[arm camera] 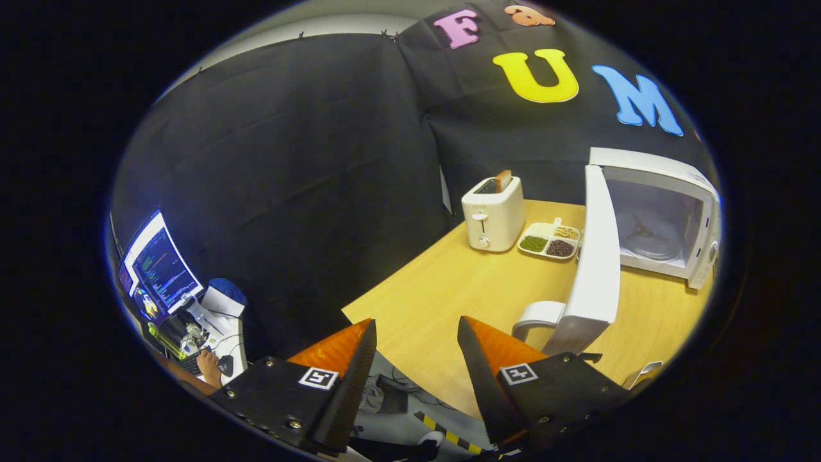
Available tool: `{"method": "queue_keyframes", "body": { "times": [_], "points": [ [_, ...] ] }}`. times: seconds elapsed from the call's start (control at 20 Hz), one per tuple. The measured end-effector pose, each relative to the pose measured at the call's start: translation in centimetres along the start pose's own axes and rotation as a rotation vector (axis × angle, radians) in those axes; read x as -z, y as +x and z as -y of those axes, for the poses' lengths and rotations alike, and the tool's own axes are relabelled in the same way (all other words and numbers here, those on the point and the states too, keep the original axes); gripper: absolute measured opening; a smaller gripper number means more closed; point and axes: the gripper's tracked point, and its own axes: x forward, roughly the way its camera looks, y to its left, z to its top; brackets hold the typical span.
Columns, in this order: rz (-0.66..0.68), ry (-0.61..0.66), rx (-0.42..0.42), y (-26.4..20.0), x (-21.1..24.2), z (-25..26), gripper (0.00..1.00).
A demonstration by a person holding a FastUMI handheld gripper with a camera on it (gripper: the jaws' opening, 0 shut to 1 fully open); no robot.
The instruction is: Open the microwave, put the food inside, and close the microwave door.
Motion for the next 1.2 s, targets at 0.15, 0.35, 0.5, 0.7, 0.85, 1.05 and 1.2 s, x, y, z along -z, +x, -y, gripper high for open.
{"method": "queue_keyframes", "body": {
  "times": [0.15, 0.35, 0.5, 0.7, 0.85, 1.05, 1.2],
  "points": [
    [0.056, -0.016, -0.055, -2.2, -2.4, -0.8, 0.87],
    [0.154, -0.015, -0.071, -6.0, -6.1, 0.0, 0.89],
    [0.197, 0.002, -0.051, -8.3, -7.8, 2.2, 0.89],
    [0.210, 0.017, -0.003, -11.3, -8.1, 6.2, 0.89],
    [0.219, 0.038, 0.040, -13.2, -7.9, 9.4, 0.89],
    [0.240, 0.079, 0.103, -15.9, -7.6, 13.6, 0.89],
    [0.257, 0.111, 0.151, -17.7, -7.3, 17.0, 0.89]
  ]
}}
